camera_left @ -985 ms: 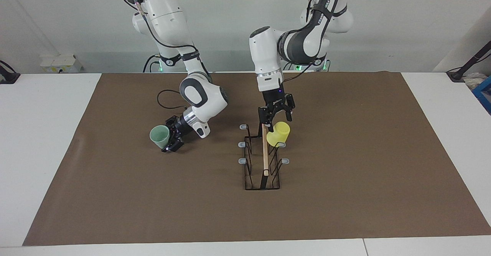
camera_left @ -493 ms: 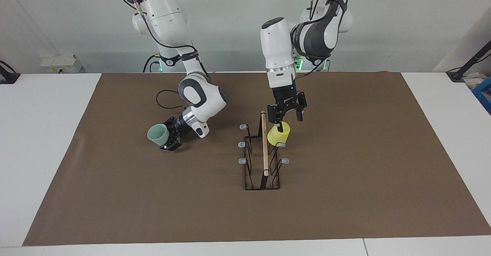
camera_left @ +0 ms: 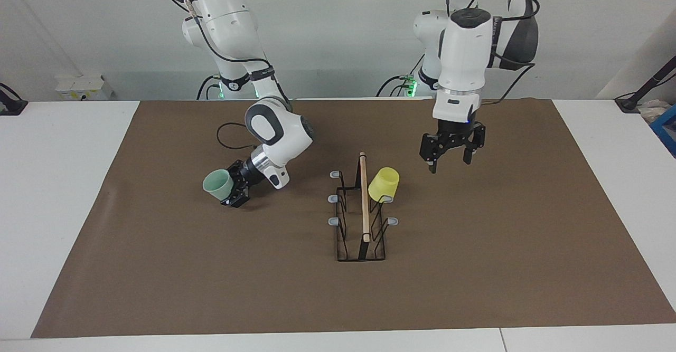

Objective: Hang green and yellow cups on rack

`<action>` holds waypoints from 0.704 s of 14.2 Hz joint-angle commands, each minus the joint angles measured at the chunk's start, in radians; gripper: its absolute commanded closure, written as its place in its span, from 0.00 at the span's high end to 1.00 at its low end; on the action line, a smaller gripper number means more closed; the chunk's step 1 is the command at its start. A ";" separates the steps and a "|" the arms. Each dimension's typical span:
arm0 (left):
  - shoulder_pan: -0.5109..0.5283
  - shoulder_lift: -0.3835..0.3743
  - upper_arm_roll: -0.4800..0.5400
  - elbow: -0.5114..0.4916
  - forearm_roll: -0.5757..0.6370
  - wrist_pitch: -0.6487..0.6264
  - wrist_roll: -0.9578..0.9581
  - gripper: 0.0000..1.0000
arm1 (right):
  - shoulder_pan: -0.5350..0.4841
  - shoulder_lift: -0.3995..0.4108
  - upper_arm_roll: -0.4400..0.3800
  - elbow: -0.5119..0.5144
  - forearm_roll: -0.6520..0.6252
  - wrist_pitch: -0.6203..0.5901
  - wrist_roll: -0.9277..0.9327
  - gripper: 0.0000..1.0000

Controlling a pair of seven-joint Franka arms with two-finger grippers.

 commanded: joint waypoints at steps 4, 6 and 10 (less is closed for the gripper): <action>0.002 -0.040 0.205 0.131 -0.173 -0.300 0.566 1.00 | -0.006 -0.190 0.009 0.015 0.386 0.008 -0.109 0.00; 0.004 -0.040 0.262 0.158 -0.178 -0.333 0.643 1.00 | 0.003 -0.242 0.009 0.025 0.509 0.009 -0.100 0.00; 0.030 -0.002 0.302 0.268 -0.182 -0.443 0.755 1.00 | -0.009 -0.300 0.009 0.035 0.713 0.113 -0.122 0.00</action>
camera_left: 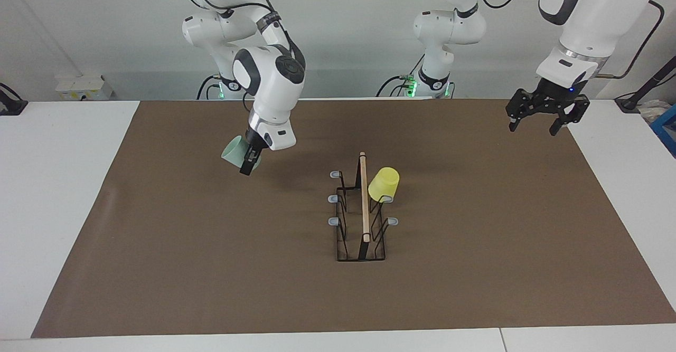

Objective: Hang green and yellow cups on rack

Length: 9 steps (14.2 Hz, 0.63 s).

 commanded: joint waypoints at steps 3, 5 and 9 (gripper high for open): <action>0.032 0.050 0.033 0.142 -0.065 -0.174 0.092 1.00 | -0.012 -0.045 0.001 -0.004 0.270 0.169 -0.035 0.00; 0.041 0.043 0.031 0.152 -0.051 -0.205 0.107 1.00 | -0.003 -0.057 0.001 -0.005 0.402 0.213 -0.043 0.00; 0.049 0.033 0.016 0.141 -0.011 -0.211 0.107 1.00 | 0.057 -0.068 0.023 -0.016 0.553 0.340 -0.029 0.00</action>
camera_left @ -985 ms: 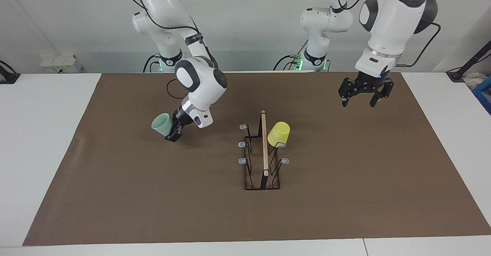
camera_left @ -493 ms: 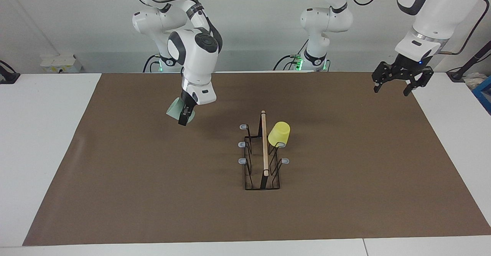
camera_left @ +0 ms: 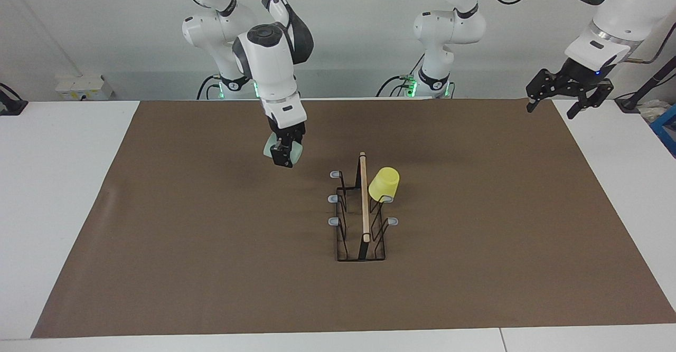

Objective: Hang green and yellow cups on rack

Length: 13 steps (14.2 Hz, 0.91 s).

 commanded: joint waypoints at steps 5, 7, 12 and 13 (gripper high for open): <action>0.077 0.009 -0.089 0.022 0.021 -0.034 0.006 1.00 | 0.005 -0.093 0.009 -0.026 0.373 0.103 -0.188 0.00; 0.080 0.010 -0.097 0.022 0.023 -0.036 0.006 1.00 | -0.073 -0.116 0.009 -0.054 0.667 0.092 -0.465 0.00; 0.077 0.000 -0.098 -0.001 0.021 -0.043 0.004 1.00 | -0.226 -0.150 0.026 -0.077 1.059 -0.041 -0.810 0.00; 0.077 -0.002 -0.100 -0.004 0.021 -0.039 0.006 1.00 | -0.272 -0.159 0.055 -0.087 1.128 -0.063 -0.848 0.00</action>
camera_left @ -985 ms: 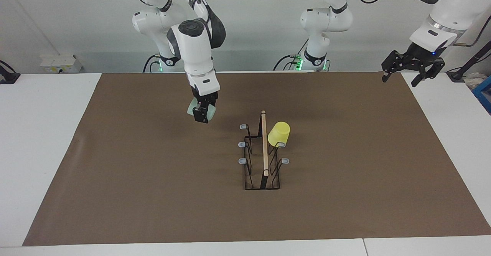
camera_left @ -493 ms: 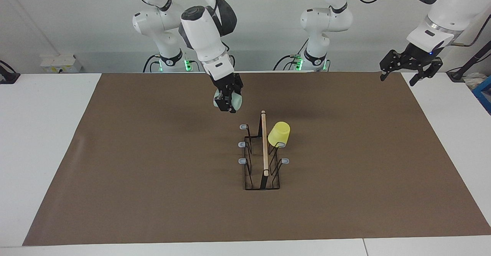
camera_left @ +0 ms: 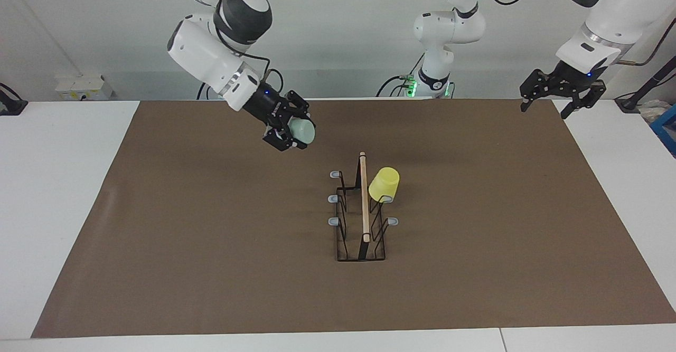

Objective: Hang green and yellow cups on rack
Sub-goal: 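Move the green cup toward the rack with the right gripper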

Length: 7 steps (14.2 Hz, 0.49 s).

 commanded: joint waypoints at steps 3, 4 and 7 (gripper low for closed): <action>0.012 -0.004 -0.016 -0.002 0.016 -0.008 0.006 1.00 | -0.295 -0.073 0.221 -0.059 0.247 -0.115 -0.184 0.00; 0.013 -0.004 -0.016 -0.002 0.016 -0.006 0.006 1.00 | -0.374 -0.083 0.286 -0.062 0.302 -0.144 -0.210 0.00; 0.013 -0.004 -0.014 -0.002 0.016 -0.006 0.007 1.00 | -0.440 -0.104 0.340 -0.082 0.411 -0.169 -0.265 0.00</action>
